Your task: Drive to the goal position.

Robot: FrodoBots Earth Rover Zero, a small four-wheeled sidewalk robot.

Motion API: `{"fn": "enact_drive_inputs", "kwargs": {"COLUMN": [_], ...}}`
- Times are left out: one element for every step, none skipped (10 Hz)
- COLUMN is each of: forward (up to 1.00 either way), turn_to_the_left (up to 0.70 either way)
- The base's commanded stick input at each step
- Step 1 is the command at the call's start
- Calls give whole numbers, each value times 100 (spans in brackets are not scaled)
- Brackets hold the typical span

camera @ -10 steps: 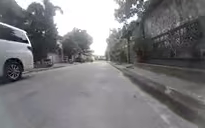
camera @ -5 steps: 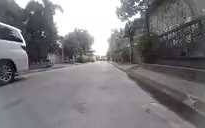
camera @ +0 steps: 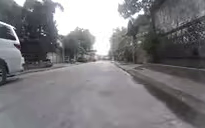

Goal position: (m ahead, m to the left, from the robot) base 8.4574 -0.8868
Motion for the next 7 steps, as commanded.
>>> {"fn": "enact_drive_inputs", "kwargs": {"forward": [100,100,100,100,100,100,100], "turn_to_the_left": [1,1,1,1,1,1,1]}}
